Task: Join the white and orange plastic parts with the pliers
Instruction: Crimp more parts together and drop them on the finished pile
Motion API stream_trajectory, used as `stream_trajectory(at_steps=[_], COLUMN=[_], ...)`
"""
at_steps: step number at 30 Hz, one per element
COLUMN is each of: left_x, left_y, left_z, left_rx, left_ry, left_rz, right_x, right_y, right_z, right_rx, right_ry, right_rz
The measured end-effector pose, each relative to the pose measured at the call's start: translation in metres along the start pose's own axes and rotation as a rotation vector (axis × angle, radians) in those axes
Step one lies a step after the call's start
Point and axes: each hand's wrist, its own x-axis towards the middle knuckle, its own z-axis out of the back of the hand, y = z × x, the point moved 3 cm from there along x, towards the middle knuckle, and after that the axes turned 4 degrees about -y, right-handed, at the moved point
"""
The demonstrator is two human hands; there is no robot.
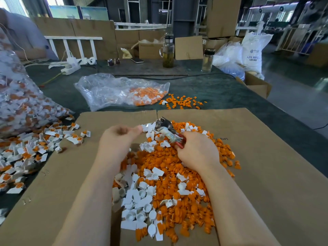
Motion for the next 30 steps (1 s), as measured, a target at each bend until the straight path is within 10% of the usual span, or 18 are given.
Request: stream_trajectory(at_steps=[6, 21, 30], left_x=[-0.006, -0.008, -0.014], left_y=[-0.004, -0.006, -0.011], left_z=[-0.018, -0.018, -0.031], left_rx=[0.624, 0.101, -0.398], left_ry=[0.135, 0.015, 0.058], left_rz=[-0.118, -0.195, -0.008], right_x=[0.002, -0.001, -0.001], right_y=[0.000, 0.003, 0.015], right_z=[-0.003, -0.001, 0.020], right_rx=[-0.025, -0.021, 0.542], right_ry=[0.037, 0.021, -0.069], right_rz=[0.022, -0.008, -0.032])
